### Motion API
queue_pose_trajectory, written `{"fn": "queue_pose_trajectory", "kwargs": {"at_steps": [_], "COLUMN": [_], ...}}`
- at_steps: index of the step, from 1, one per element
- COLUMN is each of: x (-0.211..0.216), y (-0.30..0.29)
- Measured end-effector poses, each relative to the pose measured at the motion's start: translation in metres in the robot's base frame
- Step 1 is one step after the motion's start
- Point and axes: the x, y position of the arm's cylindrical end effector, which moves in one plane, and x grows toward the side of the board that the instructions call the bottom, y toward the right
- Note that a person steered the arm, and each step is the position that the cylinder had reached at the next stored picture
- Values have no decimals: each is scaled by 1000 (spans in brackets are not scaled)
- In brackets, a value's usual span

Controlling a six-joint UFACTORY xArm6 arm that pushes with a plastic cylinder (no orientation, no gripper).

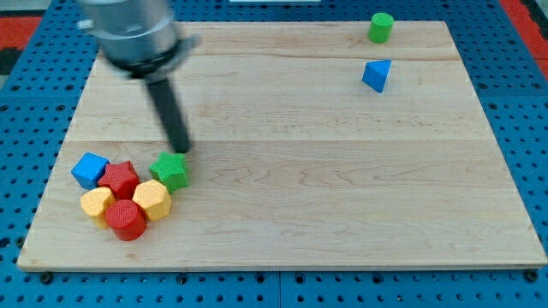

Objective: Push blue triangle from top right to top center

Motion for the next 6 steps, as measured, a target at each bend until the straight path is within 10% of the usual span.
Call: {"fn": "queue_pose_trajectory", "kwargs": {"at_steps": [3, 5, 6], "x": [-111, -102, -151], "y": [345, 127, 174]}}
